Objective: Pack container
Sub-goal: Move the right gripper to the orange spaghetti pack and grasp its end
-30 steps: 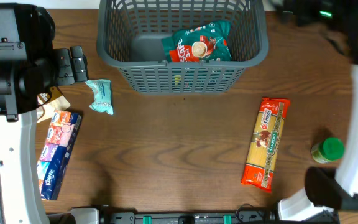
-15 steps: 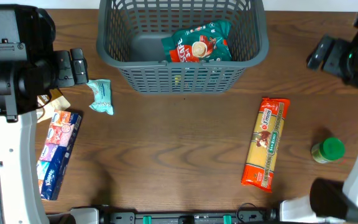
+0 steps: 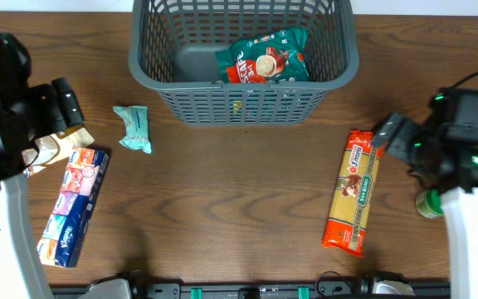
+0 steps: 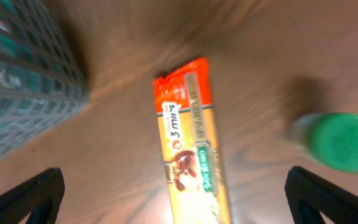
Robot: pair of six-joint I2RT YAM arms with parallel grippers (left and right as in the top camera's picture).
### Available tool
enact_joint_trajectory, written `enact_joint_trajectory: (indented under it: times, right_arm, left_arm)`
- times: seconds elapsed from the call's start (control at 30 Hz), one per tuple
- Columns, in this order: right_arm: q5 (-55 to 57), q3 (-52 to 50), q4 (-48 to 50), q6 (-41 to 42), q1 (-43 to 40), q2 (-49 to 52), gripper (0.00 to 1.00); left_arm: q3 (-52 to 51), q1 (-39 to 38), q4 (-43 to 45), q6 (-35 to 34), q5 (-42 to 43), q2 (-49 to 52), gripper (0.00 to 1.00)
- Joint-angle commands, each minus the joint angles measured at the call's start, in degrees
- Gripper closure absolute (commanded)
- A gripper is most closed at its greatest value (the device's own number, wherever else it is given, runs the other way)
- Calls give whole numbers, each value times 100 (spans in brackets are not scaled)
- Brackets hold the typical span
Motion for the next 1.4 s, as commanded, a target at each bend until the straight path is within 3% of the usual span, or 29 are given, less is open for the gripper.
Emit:
enact_joint_trajectory:
  times: [0.0, 0.3, 0.83, 0.9, 0.93, 1.03, 1.07, 1.37]
  right_arm:
    - [-678, -1010, 743, 129, 57, 175, 1]
    - [-295, -2103, 2583, 133, 57, 1189, 1]
    - [-227, -2138, 3012, 133, 59, 2708, 1]
    - [-240, -2138, 3021, 133, 59, 2791, 15]
    - [-249, -2138, 3023, 133, 59, 2822, 30]
    - [-262, -2135, 3058, 136, 57, 2828, 90]
    - [-271, -2135, 3075, 136, 57, 2826, 99]
    - [-424, -1482, 3025, 129, 46, 2662, 99]
  left_arm:
    - [-584, 450, 254, -136, 142, 66, 1]
    - [-1104, 848, 610, 57, 542, 66, 1]
    - [-1104, 848, 638, 81, 542, 66, 1]
    - [-1104, 848, 651, 81, 542, 66, 1]
    - [-1104, 848, 656, 81, 542, 66, 1]
    - [-1104, 848, 678, 83, 542, 66, 1]
    - [-1104, 848, 682, 83, 542, 66, 1]
    - [-1104, 848, 680, 83, 542, 66, 1]
